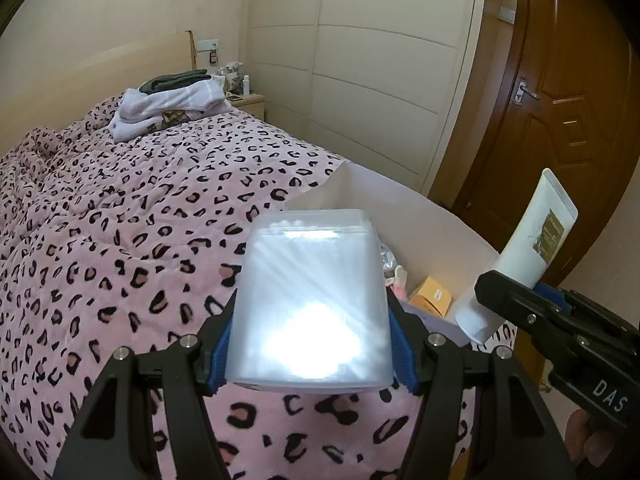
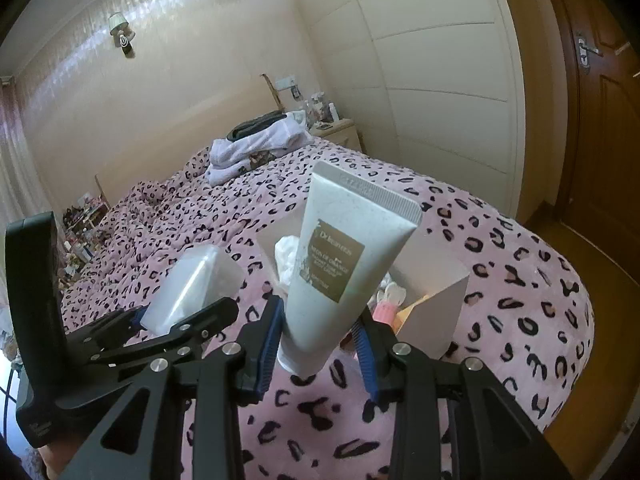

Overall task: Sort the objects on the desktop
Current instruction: 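Lower swab box into paper bag with left tool while right tool lowers tube inside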

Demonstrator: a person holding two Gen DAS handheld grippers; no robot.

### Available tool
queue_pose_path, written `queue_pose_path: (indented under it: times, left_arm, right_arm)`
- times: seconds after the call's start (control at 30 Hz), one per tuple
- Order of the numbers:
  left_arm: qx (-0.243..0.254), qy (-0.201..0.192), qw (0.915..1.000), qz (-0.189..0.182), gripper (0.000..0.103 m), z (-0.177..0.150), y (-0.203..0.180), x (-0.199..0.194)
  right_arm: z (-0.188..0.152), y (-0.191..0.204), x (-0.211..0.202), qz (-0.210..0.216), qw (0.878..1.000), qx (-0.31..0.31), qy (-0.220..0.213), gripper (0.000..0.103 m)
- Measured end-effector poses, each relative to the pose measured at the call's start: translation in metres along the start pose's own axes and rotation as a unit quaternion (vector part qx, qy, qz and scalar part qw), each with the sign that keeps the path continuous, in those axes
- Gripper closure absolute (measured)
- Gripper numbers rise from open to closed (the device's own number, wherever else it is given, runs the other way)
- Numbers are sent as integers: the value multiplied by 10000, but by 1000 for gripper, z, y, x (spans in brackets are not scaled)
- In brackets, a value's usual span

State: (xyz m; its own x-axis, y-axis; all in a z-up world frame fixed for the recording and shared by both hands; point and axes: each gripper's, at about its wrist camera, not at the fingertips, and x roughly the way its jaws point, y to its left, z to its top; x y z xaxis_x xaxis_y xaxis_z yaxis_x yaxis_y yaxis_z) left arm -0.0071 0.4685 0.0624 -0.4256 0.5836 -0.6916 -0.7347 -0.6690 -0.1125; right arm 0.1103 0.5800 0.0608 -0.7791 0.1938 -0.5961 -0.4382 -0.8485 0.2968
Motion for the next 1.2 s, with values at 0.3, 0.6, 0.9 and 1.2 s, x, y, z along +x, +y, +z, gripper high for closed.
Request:
queue_pose_path:
  times: [0.3,0.6,0.9,1.2]
  left_arm:
    - [-46,-6,9999,-110,39,19,-8,13]
    - [49,-85,9999,-132,39,47,-18,26]
    - [164,-136,9997,-143,39,68,-29,39]
    - [168,-116,9996,-172,39,80,-31,64]
  right_arm:
    - [17,-12,-4,-110,9998,-10,-172,68]
    - [33,-18,2,-250,9993,-144,-219,68]
    - [36,-16,18,-224,9994,-231,-96,68]
    - [42,-20,37,-334,9991,-267,-14,68]
